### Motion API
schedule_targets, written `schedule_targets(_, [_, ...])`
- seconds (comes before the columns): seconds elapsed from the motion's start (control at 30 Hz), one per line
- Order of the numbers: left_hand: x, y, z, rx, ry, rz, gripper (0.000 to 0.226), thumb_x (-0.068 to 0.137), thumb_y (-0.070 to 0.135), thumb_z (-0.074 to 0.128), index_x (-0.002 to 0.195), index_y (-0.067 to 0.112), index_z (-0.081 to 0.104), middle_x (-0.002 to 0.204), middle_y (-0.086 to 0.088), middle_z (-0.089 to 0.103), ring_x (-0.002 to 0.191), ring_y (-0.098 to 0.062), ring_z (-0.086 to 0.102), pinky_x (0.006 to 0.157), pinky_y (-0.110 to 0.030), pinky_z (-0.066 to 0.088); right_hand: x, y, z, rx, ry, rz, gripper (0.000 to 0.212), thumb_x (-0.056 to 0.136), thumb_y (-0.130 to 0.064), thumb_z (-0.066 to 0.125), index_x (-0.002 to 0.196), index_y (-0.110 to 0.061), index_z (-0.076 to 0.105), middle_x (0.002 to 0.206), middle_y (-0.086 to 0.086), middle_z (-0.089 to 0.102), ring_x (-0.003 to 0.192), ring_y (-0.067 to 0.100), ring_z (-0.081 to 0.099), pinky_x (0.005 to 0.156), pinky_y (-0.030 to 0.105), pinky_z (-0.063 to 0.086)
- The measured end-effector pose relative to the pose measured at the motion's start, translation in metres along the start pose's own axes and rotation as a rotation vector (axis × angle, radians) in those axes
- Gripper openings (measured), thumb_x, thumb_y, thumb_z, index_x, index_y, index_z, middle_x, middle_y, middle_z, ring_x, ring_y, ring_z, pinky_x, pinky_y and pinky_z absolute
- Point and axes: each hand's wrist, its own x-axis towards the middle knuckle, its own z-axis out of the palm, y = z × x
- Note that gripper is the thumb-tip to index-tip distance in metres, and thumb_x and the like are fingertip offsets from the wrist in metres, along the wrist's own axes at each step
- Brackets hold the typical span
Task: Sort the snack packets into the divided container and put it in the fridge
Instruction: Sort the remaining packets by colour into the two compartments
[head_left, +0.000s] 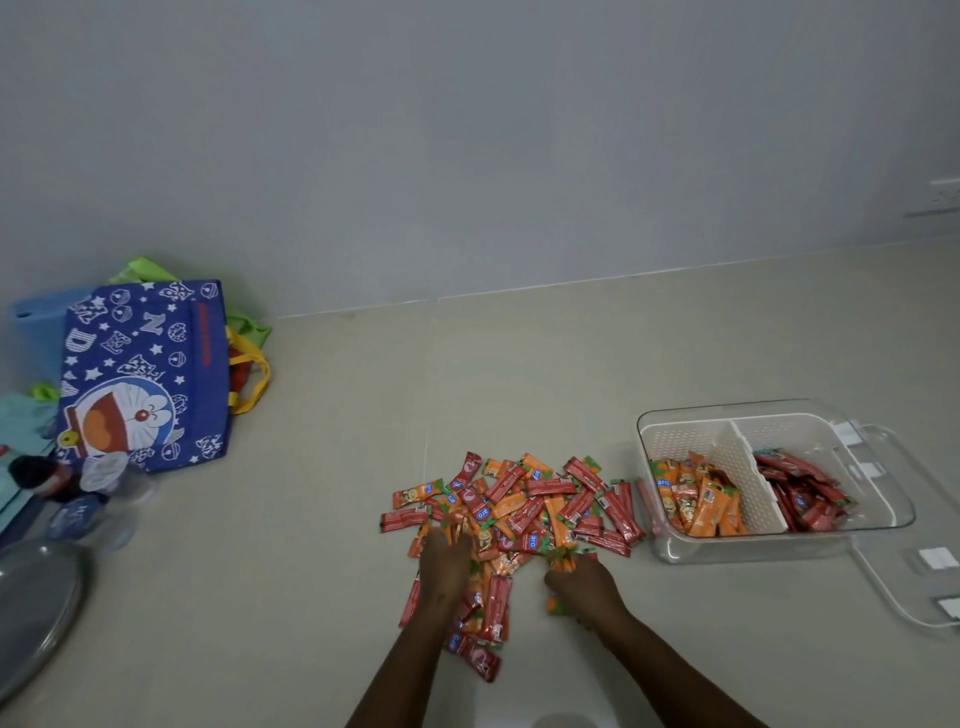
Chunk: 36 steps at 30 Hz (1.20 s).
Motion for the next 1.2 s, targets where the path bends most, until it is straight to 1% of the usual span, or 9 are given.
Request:
schedule_targets(0.13, [0.021,0.007,0.001,0.185,0.046,0.044,0.044,0.091,0.025,0.062,0.13,0.01,0.05,0.126,-0.008,0.061,0.113,-0.027,0.06,0.09,-0.031,0.047,-0.015,-0.006,-0.011,0.328,-0.041,0.01,0.013,0.083,-0.011,0.06,0.095,-0.008,0.063,0.08,0.007,0.069,0.065,0.016,0.064,0.056,0.024,0.048])
schedule_targets(0.37, [0.028,0.002,0.008,0.338,0.081,0.067,0.034,0.089,0.028,0.065,0.114,0.007,0.061,0.114,-0.008,0.068,0.103,-0.025,0.064,0.082,-0.029,0.049,-0.011,-0.024,-0.02,0.379,0.015,-0.044,0.022,0.09,-0.018,0.06,0.111,-0.012,0.058,0.096,0.006,0.069,0.077,0.016,0.065,0.061,0.026,0.049])
schedule_targets(0.53, [0.032,-0.008,-0.004,0.139,0.036,0.048,0.04,0.087,0.038,0.066,0.121,0.018,0.063,0.114,-0.004,0.07,0.097,-0.019,0.065,0.064,-0.02,0.046,0.016,-0.044,-0.014,0.149,0.085,-0.072,0.048,0.085,-0.031,0.067,0.124,-0.008,0.053,0.122,0.01,0.063,0.085,0.019,0.061,0.074,0.035,0.054])
schedule_targets(0.6, [0.034,-0.016,-0.012,0.069,0.022,0.041,0.038,0.087,0.039,0.066,0.119,0.019,0.064,0.11,-0.003,0.071,0.094,-0.019,0.067,0.071,-0.026,0.053,0.023,-0.064,-0.013,-0.029,0.107,-0.171,0.048,0.088,-0.03,0.065,0.129,-0.008,0.053,0.122,0.007,0.062,0.092,0.018,0.062,0.074,0.023,0.045])
schedule_targets(0.7, [0.033,-0.028,-0.025,-0.032,0.001,0.016,0.028,0.087,0.035,0.067,0.11,0.018,0.068,0.103,-0.002,0.073,0.089,-0.018,0.069,0.079,-0.033,0.056,0.042,-0.086,-0.008,-0.246,0.134,-0.306,0.035,0.09,-0.025,0.063,0.12,-0.009,0.062,0.111,0.009,0.069,0.07,0.008,0.06,0.065,0.017,0.041])
schedule_targets(0.8, [0.033,-0.032,-0.038,-0.093,0.037,0.011,0.023,0.091,0.034,0.061,0.107,0.018,0.067,0.1,-0.002,0.073,0.085,-0.016,0.07,0.076,-0.034,0.058,0.061,-0.092,0.0,-0.48,0.095,-0.358,0.019,0.087,-0.018,0.062,0.103,-0.011,0.068,0.108,0.009,0.07,0.092,0.019,0.063,0.078,0.024,0.044])
schedule_targets(0.93, [0.038,-0.023,-0.05,-0.14,0.078,0.01,0.016,0.096,0.03,0.055,0.106,0.022,0.065,0.095,0.001,0.071,0.082,-0.013,0.068,0.067,-0.027,0.053,0.077,-0.092,0.007,-0.636,0.04,-0.381,0.03,0.079,-0.016,0.068,0.108,-0.009,0.065,0.116,0.01,0.062,0.105,0.025,0.059,0.084,0.03,0.046])
schedule_targets(1.07, [0.052,-0.025,-0.051,0.015,0.1,-0.034,0.025,0.093,0.038,0.056,0.106,0.019,0.066,0.1,-0.004,0.072,0.086,-0.02,0.068,0.082,-0.037,0.056,0.073,-0.096,0.005,-0.549,0.03,-0.407,0.013,0.077,-0.007,0.068,0.088,-0.009,0.063,0.099,0.008,0.058,0.085,0.019,0.054,0.065,0.027,0.042])
schedule_targets(1.2, [0.053,-0.023,-0.045,0.088,0.096,-0.104,0.039,0.087,0.049,0.062,0.096,0.012,0.069,0.093,-0.005,0.072,0.075,-0.017,0.065,0.062,-0.024,0.047,0.06,-0.098,0.001,-0.281,0.003,-0.335,0.019,0.088,-0.014,0.063,0.105,-0.011,0.058,0.094,0.005,0.061,0.066,0.014,0.053,0.063,0.033,0.049])
